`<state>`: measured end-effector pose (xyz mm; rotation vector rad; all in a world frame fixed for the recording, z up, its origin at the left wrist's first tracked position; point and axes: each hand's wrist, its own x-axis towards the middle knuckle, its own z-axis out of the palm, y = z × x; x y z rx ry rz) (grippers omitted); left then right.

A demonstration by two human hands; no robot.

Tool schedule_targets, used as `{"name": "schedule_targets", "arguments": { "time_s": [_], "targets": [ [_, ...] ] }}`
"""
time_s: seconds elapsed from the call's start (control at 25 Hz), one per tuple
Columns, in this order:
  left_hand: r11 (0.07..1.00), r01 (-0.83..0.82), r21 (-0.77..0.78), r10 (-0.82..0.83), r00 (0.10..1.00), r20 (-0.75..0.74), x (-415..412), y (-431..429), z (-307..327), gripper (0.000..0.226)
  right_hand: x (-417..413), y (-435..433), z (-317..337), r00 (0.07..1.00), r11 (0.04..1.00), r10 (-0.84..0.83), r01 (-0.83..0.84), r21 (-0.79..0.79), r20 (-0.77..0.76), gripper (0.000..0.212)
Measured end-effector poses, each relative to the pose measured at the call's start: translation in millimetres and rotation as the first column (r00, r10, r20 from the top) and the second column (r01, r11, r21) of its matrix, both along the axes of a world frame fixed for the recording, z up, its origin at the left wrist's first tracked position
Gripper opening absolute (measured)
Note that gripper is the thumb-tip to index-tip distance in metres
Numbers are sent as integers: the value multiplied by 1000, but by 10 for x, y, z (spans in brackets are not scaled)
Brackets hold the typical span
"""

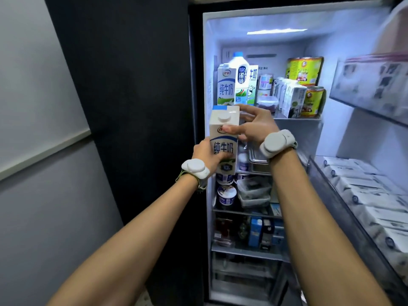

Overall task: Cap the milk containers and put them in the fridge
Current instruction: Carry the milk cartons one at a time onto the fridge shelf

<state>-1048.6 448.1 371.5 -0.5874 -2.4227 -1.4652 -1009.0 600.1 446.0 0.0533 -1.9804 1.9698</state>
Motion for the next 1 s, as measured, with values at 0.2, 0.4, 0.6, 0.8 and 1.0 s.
{"name": "schedule_targets", "arguments": {
  "time_s": [0.2,0.4,0.6,0.8,1.0],
  "targets": [
    [999,-16,-36,13,996,-94,-481,234,340,45,-472,264,317,999,999,-49,49,21,-10,63],
    [999,3,-43,-8,993,-117,-896,557,611,47,-829,560,539,994,995,-96,97,24,-60,69],
    [999,-5,-44,-2,991,-137,-1284,845,780,46,-1157,836,699,987,991,-129,132,22,-97,69],
    [999,5,-41,-11,990,-140,-1580,1059,852,48,-1444,1021,787,986,990,-129,133,35,-105,60],
    [999,-13,-49,5,987,-159,-1804,1194,911,48,-1689,1164,879,986,986,-151,155,53,-77,52]
  ]
}}
